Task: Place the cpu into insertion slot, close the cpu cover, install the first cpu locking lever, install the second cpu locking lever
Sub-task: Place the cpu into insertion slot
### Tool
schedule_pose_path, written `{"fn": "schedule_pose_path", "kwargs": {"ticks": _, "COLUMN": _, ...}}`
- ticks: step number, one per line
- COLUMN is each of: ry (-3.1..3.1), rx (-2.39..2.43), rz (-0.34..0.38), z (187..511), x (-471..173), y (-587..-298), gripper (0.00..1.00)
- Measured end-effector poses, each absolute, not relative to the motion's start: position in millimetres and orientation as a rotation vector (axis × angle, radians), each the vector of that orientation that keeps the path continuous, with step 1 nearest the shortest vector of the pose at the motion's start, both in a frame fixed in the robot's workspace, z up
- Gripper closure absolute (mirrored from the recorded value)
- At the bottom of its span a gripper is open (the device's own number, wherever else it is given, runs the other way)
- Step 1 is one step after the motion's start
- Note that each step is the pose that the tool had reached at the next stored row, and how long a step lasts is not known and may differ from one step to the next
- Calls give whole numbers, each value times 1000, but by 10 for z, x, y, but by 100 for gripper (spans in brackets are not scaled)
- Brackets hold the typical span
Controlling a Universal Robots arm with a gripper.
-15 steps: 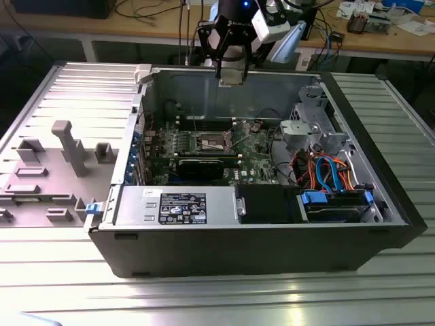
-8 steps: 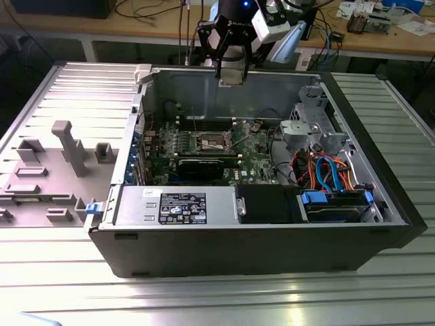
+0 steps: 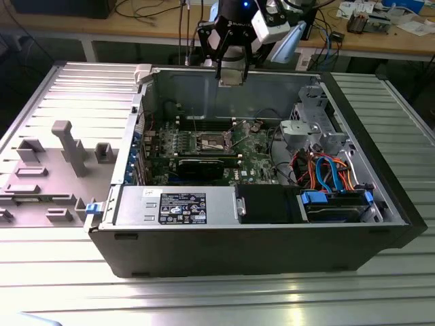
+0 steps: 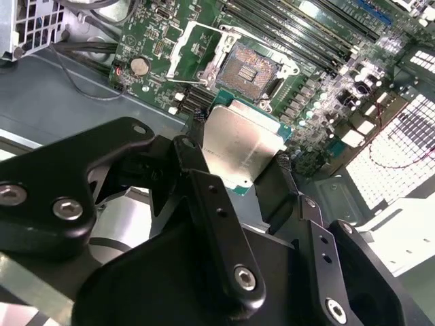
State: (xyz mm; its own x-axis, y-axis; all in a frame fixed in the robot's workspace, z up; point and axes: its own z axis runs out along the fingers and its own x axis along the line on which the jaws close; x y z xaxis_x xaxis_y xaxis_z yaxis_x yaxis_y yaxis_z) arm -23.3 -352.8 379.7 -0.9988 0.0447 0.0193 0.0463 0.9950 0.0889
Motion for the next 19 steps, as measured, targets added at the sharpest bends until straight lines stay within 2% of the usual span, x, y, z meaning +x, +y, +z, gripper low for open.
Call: {"fn": "schedule_pose_path", "kwargs": {"ticks": 19, "ry": -3114, "rx": -284, "rz": -139, "z": 3779, "x": -238, "y": -3549, "gripper": 45}}
